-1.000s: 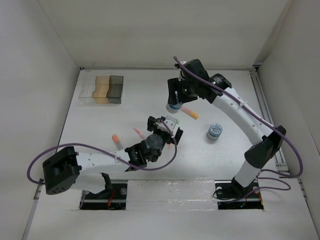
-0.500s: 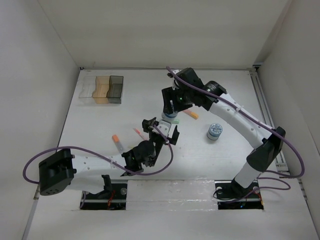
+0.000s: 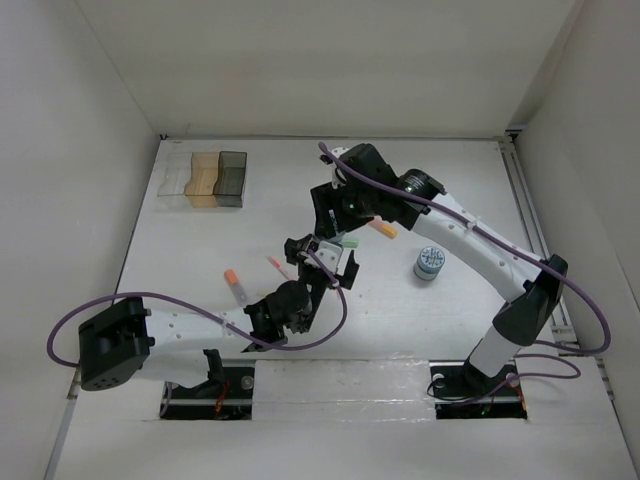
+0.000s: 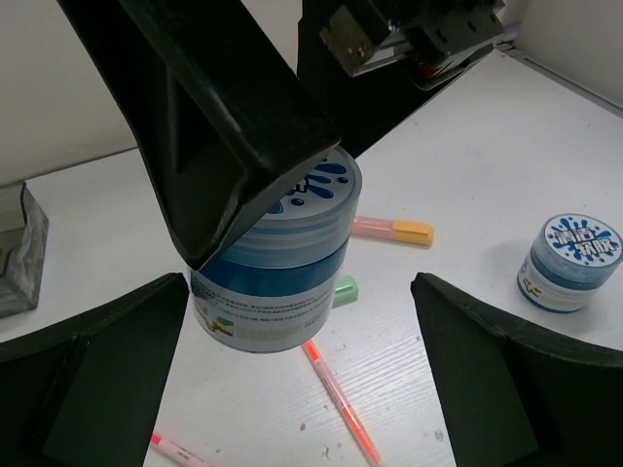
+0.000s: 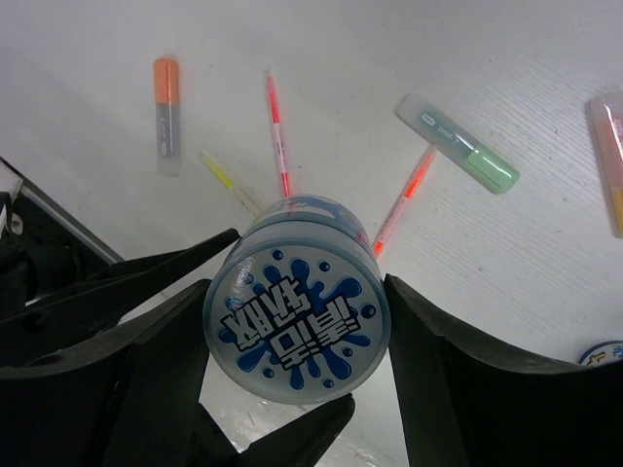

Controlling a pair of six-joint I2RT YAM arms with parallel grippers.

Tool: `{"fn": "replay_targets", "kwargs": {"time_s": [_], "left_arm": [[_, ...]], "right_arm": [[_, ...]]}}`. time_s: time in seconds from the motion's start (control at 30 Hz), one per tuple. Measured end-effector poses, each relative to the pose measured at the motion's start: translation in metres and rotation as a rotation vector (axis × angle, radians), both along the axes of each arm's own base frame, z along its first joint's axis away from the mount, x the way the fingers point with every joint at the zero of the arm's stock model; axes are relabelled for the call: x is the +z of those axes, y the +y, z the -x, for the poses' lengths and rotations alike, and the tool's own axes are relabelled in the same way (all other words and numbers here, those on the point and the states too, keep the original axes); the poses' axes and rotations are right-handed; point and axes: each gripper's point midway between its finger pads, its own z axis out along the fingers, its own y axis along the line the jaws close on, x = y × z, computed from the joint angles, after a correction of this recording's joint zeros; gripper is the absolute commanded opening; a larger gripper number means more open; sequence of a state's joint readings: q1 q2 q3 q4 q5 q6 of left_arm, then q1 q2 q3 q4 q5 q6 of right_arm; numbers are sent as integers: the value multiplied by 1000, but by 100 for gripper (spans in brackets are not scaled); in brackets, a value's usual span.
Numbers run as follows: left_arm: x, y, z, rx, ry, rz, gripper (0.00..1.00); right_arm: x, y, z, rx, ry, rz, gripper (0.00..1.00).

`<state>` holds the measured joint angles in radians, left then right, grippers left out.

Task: Sort the stationery into containers
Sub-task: Place the stationery in the storage box.

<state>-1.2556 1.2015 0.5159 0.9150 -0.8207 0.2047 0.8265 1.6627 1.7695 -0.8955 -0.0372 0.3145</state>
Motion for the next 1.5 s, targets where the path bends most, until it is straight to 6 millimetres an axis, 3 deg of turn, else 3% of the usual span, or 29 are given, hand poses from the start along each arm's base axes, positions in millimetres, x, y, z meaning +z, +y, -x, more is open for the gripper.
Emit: {"fn": "replay_targets", "kwargs": {"time_s": [0.4, 0.57, 0.87, 1.1, 1.27, 1.4, 1.5], "left_arm": [[-4, 8, -2, 33, -11, -17, 94], [-5, 13, -3, 54, -14, -30, 84], [-5, 15, -3, 59, -19, -37, 67], [-11, 17, -3, 73, -15, -71, 34], [-17, 17, -4, 79, -5, -92, 26], [-17, 17, -4, 82, -2, -91, 3], [-17, 17, -4, 85, 1, -86, 0]], "right_arm": [[1, 10, 11, 31, -5, -4, 0], [2, 17, 21, 54, -9, -3, 0], [10, 12, 38, 69, -15, -26, 0], [6, 13, 40, 75, -15, -47, 0], [1, 14, 41, 84, -12, -42, 0], [1, 15, 40, 87, -16, -44, 0], [1, 15, 40, 89, -16, -45, 0]]}}
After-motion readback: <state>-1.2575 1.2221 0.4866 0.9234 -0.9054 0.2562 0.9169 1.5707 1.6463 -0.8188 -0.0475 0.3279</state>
